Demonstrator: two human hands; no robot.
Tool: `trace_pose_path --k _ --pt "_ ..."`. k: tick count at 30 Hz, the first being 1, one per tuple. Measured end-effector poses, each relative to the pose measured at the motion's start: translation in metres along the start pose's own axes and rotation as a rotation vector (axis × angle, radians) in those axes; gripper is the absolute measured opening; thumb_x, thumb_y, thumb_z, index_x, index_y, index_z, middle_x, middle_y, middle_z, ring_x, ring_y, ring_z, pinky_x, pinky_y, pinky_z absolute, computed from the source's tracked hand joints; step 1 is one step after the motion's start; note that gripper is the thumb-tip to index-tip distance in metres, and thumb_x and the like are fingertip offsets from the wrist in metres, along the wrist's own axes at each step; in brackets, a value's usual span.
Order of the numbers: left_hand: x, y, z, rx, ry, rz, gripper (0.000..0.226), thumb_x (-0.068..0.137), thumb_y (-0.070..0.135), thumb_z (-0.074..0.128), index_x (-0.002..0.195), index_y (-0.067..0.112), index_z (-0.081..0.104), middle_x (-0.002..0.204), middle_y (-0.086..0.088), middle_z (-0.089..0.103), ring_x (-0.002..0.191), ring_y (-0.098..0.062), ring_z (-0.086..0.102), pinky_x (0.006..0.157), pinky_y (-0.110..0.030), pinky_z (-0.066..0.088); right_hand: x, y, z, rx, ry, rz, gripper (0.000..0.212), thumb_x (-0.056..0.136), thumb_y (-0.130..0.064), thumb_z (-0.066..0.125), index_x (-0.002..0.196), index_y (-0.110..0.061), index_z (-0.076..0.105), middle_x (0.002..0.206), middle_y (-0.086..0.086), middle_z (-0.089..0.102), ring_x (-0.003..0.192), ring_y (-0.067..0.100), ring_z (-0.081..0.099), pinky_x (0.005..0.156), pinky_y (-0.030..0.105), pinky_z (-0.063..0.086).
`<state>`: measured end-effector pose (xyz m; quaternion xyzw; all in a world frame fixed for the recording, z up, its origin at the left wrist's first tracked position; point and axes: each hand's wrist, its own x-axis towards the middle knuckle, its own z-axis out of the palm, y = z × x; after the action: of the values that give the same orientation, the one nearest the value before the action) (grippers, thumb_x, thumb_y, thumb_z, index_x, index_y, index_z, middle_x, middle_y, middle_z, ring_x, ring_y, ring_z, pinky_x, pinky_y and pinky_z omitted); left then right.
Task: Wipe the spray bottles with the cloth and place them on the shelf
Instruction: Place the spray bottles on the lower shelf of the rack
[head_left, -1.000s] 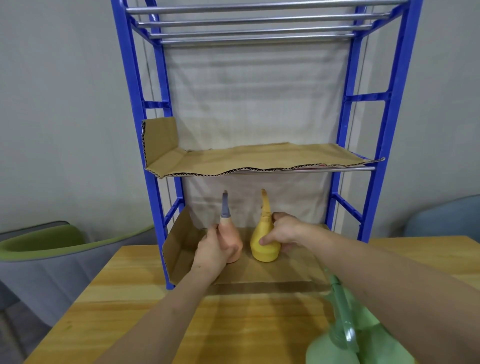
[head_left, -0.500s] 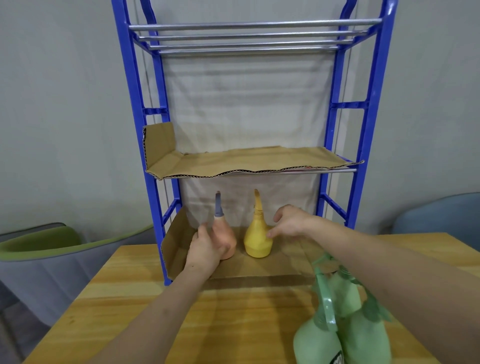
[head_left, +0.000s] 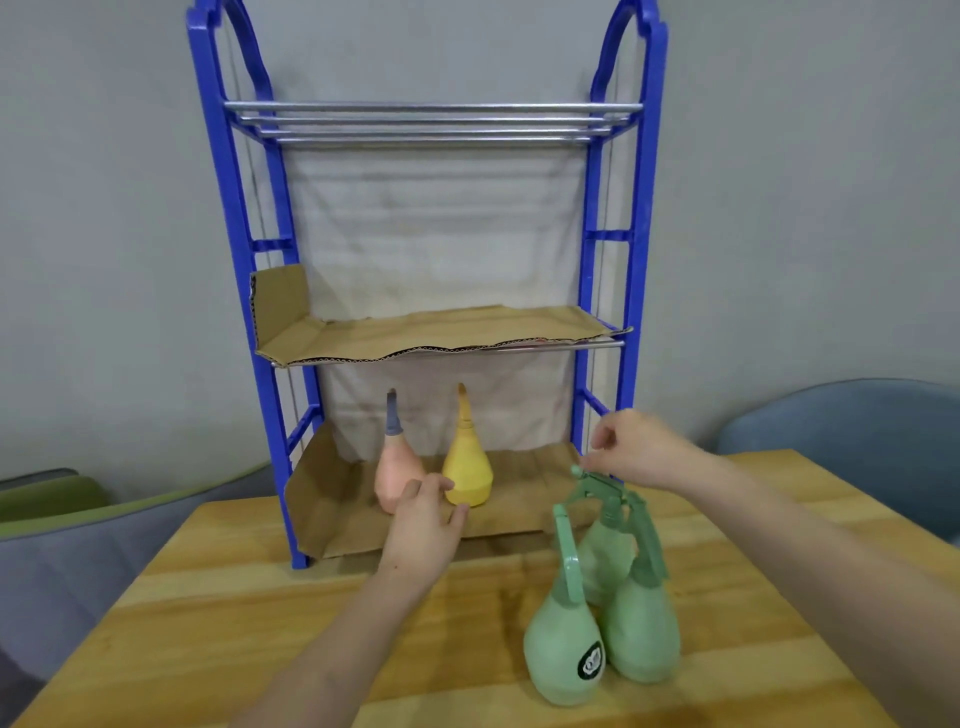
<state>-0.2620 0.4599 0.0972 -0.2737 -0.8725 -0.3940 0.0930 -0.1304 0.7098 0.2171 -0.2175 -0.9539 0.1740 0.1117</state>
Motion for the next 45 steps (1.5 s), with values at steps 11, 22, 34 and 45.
trace_pose_path --k 11,22,34,45 --pt "0.004 0.000 0.020 0.029 -0.073 -0.040 0.029 0.101 0.029 0.061 0.129 0.022 0.056 0.129 -0.003 0.054 0.118 -0.024 0.063 0.100 -0.039 0.052 0.009 0.010 0.005 -0.142 -0.215 0.075 0.021 0.088 -0.013 0.073 0.072 -0.009 0.061 0.068 0.007 0.059 0.057 0.021 0.057 0.047 0.022 0.045" --pt "0.030 -0.020 0.026 0.129 -0.119 -0.074 0.026 0.101 0.026 0.055 0.125 0.022 0.062 0.122 -0.001 0.059 0.114 -0.023 0.063 0.094 -0.042 0.056 0.065 -0.025 0.009 0.130 0.148 0.082 0.009 0.087 -0.012 0.063 0.083 -0.004 0.061 0.079 0.011 0.061 0.067 0.029 0.058 0.055 0.031 0.046" --pt "0.044 -0.040 0.038 0.167 -0.141 -0.095 0.021 0.100 0.027 0.051 0.119 0.028 0.061 0.111 0.003 0.058 0.102 -0.022 0.061 0.086 -0.040 0.055 0.112 -0.038 0.056 0.198 0.215 0.103 0.022 0.096 -0.024 0.068 0.089 -0.007 0.055 0.074 0.007 0.055 0.077 0.028 0.059 0.056 0.032 0.044" --pt "0.044 -0.039 0.039 0.167 -0.150 -0.113 0.023 0.100 0.027 0.051 0.120 0.029 0.060 0.113 0.004 0.057 0.099 -0.020 0.061 0.086 -0.043 0.057 0.114 -0.009 0.077 0.267 -0.178 0.105 0.048 0.078 -0.043 0.087 0.115 -0.017 0.068 0.110 0.005 0.071 0.101 0.023 0.069 0.088 0.041 0.061"
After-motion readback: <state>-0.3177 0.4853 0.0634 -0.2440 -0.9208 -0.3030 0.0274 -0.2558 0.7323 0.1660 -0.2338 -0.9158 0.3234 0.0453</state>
